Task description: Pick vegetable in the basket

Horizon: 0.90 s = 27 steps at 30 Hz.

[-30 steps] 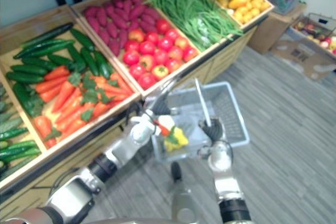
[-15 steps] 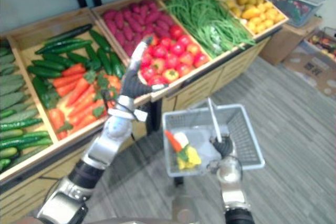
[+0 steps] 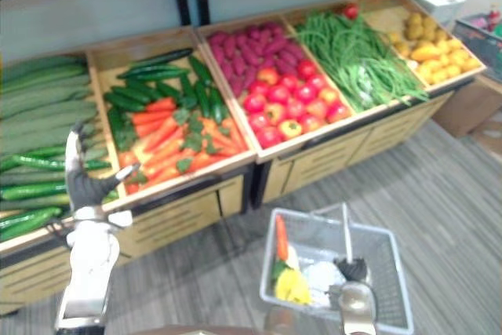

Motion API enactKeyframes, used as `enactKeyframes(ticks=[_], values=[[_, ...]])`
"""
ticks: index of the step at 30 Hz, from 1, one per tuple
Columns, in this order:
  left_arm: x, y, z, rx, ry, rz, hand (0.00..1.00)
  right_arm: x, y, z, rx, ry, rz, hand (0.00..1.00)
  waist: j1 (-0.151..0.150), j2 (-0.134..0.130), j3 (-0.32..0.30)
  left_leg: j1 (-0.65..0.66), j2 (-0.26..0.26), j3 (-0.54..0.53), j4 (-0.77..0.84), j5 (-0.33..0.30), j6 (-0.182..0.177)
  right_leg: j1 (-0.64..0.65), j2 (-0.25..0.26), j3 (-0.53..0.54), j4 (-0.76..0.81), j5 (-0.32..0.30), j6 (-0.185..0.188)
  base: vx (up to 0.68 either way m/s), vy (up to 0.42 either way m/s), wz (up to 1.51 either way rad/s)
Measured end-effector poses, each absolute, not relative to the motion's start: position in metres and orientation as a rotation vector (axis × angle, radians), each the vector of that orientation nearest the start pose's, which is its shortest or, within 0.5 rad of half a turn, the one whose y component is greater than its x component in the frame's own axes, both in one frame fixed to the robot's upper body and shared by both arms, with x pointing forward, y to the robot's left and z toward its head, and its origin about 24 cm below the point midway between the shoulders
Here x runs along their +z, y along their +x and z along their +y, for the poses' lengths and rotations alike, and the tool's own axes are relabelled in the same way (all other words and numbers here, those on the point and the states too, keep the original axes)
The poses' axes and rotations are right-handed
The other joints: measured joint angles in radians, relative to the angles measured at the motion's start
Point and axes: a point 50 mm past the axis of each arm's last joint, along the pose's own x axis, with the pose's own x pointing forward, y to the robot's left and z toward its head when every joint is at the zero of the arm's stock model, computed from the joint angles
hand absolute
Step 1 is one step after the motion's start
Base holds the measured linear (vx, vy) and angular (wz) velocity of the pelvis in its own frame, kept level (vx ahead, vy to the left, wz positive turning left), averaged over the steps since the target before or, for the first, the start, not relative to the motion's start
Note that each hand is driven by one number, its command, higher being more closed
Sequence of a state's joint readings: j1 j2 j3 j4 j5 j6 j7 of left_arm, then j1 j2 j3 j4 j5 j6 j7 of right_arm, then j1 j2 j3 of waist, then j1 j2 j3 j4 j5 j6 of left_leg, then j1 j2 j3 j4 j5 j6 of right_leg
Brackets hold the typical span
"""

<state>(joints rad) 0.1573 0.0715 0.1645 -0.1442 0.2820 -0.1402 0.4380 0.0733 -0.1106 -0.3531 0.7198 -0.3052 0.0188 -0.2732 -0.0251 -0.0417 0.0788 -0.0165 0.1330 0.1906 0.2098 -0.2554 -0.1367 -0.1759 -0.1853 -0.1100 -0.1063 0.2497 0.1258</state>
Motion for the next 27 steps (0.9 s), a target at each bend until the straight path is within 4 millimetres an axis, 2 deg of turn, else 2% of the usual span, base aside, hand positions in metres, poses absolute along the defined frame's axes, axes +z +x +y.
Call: enactKeyframes(ticks=[2, 5, 7, 9, 12, 14, 16, 19, 22, 23, 24, 25, 26, 27], values=[[0.025, 0.201, 0.236, 0.65, 0.381, -0.012, 0.0, -0.11, 0.14, -0.266, -0.545, -0.381, 0.818, 1.0, 0.0, 0.006, -0.003, 0.004, 0.001, -0.029, -0.003, 0.004, 0.0, 0.023, -0.005, -0.029, 0.0, -0.007, 0.001, 0.02, 0.0, 0.39], [-0.017, 0.185, 0.242, 0.661, 0.409, 0.195, 0.0, -0.112, 0.138, -0.263, -0.555, -0.37, 0.822, 1.0, 0.002, 0.004, -0.008, 0.008, -0.003, -0.044, -0.013, 0.01, 0.001, 0.036, -0.012, -0.051, -0.001, -0.012, 0.0, -0.01, 0.009, 0.21], [-0.049, 0.163, 0.241, 0.685, 0.406, 0.359, 0.0, -0.113, 0.138, -0.256, -0.571, -0.357, 0.816, 1.0, 0.002, 0.004, -0.009, 0.023, -0.004, -0.055, -0.033, 0.02, 0.0, 0.049, -0.013, -0.062, -0.006, -0.019, 0.0, -0.01, -0.005, 0.12], [-0.062, 0.15, 0.236, 0.688, 0.394, 0.431, 0.0, -0.116, 0.133, -0.252, -0.584, -0.326, 0.824, 1.0, 0.003, 0.004, -0.01, 0.026, -0.001, -0.066, -0.042, 0.025, -0.001, 0.059, -0.012, -0.078, -0.006, -0.027, 0.002, 0.01, -0.016, 0.2], [-0.069, 0.139, 0.231, 0.686, 0.383, 0.475, 0.0, -0.118, 0.132, -0.246, -0.591, -0.304, 0.83, 1.0, 0.009, 0.006, -0.011, 0.036, 0.0, -0.067, -0.071, 0.038, -0.004, 0.058, -0.011, -0.085, -0.006, -0.031, 0.003, 0.01, -0.013, 0.07], [-0.07, 0.139, 0.229, 0.678, 0.378, 0.478, 0.0, -0.118, 0.132, -0.246, -0.613, -0.308, 0.826, 1.0, 0.01, 0.009, -0.011, 0.035, 0.0, -0.067, -0.065, 0.034, -0.005, 0.059, -0.011, -0.085, -0.006, -0.043, 0.008, 0.0, 0.0, 0.0], [-0.07, 0.143, 0.223, 0.648, 0.375, 0.47, 0.0, -0.117, 0.132, -0.247, -0.626, -0.307, 0.822, 1.0, 0.01, 0.013, -0.009, 0.014, 0.004, -0.068, -0.011, 0.007, -0.001, 0.06, -0.009, -0.082, -0.001, -0.05, 0.009, 0.02, 0.023, -0.03], [-0.07, 0.149, 0.214, 0.6, 0.367, 0.458, 0.0, -0.117, 0.129, -0.251, -0.652, -0.297, 0.826, 1.0, 0.007, 0.02, -0.005, -0.018, 0.008, -0.058, 0.094, -0.043, 0.01, 0.058, -0.01, -0.059, 0.001, -0.026, 0.023, 0.02, 0.088, -0.16], [-0.069, 0.154, 0.208, 0.564, 0.365, 0.445, 0.0, -0.113, 0.135, -0.249, -0.659, -0.286, 0.792, 1.0, 0.007, 0.012, 0.001, -0.046, 0.01, 0.019, 0.171, -0.102, 0.034, -0.014, -0.011, 0.017, 0.068, -0.015, 0.02, -0.1, 0.155, -0.78], [-0.067, 0.156, 0.207, 0.553, 0.369, 0.436, 0.0, -0.11, 0.14, -0.245, -0.655, -0.281, 0.768, 1.0, 0.008, 0.004, 0.006, -0.059, 0.016, 0.074, 0.203, -0.122, 0.048, -0.066, 0.002, 0.037, 0.091, 0.031, -0.016, -0.19, 0.125, -1.42], [-0.063, 0.16, 0.209, 0.547, 0.38, 0.415, 0.0, -0.106, 0.148, -0.24, -0.647, -0.267, 0.736, 1.0, 0.011, 0.014, 0.007, -0.07, 0.041, 0.138, 0.207, -0.122, 0.069, -0.112, 0.03, 0.033, 0.055, 0.156, -0.073, -0.23, 0.066, -1.76], [-0.06, 0.163, 0.209, 0.546, 0.379, 0.396, 0.0, -0.101, 0.159, -0.236, -0.638, -0.254, 0.705, 1.0, 0.018, 0.025, 0.03, -0.061, 0.062, 0.197, 0.197, -0.114, 0.081, -0.134, 0.038, -0.021, 0.079, 0.204, -0.084, -0.2, 0.015, -1.41], [-0.057, 0.169, 0.208, 0.54, 0.377, 0.377, 0.0, -0.099, 0.161, -0.236, -0.641, -0.255, 0.692, 1.0, 0.013, 0.025, 0.05, -0.057, 0.065, 0.213, 0.19, -0.104, 0.09, -0.166, 0.029, -0.083, 0.196, 0.104, -0.118, -0.22, 0.053, -1.04], [-0.051, 0.177, 0.207, 0.541, 0.372, 0.342, 0.0, -0.097, 0.162, -0.24, -0.667, -0.266, 0.679, 1.0, 0.004, 0.012, 0.075, -0.023, 0.057, 0.253, 0.152, -0.076, 0.097, -0.216, -0.031, -0.219, 0.541, -0.134, -0.161, -0.17, 0.096, -0.68]])
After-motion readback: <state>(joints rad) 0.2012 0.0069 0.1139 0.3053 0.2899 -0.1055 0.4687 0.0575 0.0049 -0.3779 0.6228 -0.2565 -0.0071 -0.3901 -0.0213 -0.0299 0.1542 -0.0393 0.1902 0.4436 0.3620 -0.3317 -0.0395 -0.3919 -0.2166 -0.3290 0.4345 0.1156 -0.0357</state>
